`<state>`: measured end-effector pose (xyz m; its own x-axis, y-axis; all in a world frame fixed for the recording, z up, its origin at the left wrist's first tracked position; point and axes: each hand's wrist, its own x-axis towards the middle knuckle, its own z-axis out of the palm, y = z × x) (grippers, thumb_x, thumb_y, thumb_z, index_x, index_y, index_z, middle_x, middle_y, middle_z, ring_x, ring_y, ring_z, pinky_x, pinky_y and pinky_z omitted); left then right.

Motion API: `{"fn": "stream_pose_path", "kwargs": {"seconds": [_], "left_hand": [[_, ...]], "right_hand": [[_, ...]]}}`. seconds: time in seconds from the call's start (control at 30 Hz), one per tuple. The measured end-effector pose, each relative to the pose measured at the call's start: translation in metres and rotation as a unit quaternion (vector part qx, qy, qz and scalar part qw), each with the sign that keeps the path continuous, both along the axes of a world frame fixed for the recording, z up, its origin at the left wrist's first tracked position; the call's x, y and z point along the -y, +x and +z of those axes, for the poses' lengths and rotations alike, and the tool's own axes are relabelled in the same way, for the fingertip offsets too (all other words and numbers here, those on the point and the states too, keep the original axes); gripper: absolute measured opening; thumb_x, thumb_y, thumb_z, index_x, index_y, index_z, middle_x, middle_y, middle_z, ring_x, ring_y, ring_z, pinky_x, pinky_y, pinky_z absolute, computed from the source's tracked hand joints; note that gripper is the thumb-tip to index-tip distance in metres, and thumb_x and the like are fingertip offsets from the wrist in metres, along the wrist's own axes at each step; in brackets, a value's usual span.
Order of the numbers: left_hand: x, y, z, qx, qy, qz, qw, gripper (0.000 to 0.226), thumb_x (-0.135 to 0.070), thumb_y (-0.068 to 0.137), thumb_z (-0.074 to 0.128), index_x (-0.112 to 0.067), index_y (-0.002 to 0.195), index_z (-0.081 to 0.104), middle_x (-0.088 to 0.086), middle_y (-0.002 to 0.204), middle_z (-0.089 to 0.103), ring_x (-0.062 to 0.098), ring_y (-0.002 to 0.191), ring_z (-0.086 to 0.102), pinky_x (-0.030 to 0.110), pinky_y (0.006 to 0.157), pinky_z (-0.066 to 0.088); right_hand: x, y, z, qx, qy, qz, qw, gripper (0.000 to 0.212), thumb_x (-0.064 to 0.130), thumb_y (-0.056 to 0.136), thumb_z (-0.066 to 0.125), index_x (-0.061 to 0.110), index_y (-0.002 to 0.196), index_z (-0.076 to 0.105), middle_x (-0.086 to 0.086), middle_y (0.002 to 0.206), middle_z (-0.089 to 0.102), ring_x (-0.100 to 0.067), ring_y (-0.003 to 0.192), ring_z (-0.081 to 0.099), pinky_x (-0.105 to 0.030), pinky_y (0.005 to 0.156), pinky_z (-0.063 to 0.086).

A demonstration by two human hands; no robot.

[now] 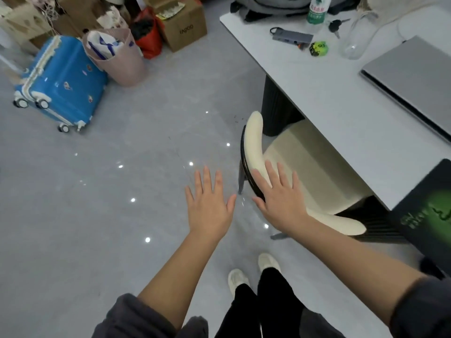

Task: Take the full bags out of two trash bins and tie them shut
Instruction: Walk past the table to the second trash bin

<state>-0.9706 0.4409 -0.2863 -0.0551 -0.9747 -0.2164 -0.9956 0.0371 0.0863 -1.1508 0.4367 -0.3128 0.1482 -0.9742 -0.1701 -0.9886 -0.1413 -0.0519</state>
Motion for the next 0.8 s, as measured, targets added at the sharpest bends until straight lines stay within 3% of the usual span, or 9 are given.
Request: {"fn": "stream_pose_path", "kwargs": {"seconds": [0.13,0.4,0.53,0.8], "left_hand": [[-0.048,-0.037,0.005,-0.001,-0.008,0.021,1.000,0.068,-0.054,0.096,0.022,-0.019,0.151,0.003,0.009,0.160,-0.002,0.027,0.147,-0.004,0.051,0.116,0.009],[-0.136,-0.140,-0.009,-0.007,-0.010,0.085,0.996,0.068,-0.055,0.095,0.019,-0.020,0.151,0.003,0.007,0.160,-0.003,0.027,0.147,-0.005,0.050,0.116,0.009],[-0.176,-0.192,-0.006,-0.017,-0.025,0.094,0.995,0.070,-0.055,0.092,0.016,-0.018,0.151,0.008,0.010,0.160,0.005,0.028,0.147,0.001,0.053,0.116,0.014],[-0.274,-0.266,-0.013,-0.016,-0.033,0.100,0.994,0.069,-0.054,0.094,0.021,-0.019,0.151,0.006,0.009,0.160,0.000,0.027,0.147,-0.002,0.052,0.117,0.012]], "right_hand": [[-0.039,-0.036,0.004,-0.004,-0.010,0.026,1.000,0.065,0.054,0.093,0.032,0.025,0.150,0.020,-0.011,0.159,0.017,-0.036,0.145,0.014,-0.058,0.111,0.020],[-0.109,-0.134,0.000,-0.010,0.004,0.093,0.996,0.065,0.054,0.096,0.028,0.026,0.152,0.010,-0.008,0.161,0.002,-0.033,0.147,0.001,-0.057,0.114,0.009],[-0.142,-0.183,0.004,-0.005,-0.011,0.099,0.995,0.065,0.052,0.094,0.038,0.024,0.151,0.020,-0.010,0.160,0.012,-0.036,0.146,0.009,-0.060,0.113,0.017],[-0.222,-0.257,-0.005,-0.005,-0.029,0.113,0.993,0.066,0.052,0.094,0.039,0.023,0.150,0.020,-0.012,0.159,0.014,-0.037,0.146,0.010,-0.061,0.112,0.018]]}}
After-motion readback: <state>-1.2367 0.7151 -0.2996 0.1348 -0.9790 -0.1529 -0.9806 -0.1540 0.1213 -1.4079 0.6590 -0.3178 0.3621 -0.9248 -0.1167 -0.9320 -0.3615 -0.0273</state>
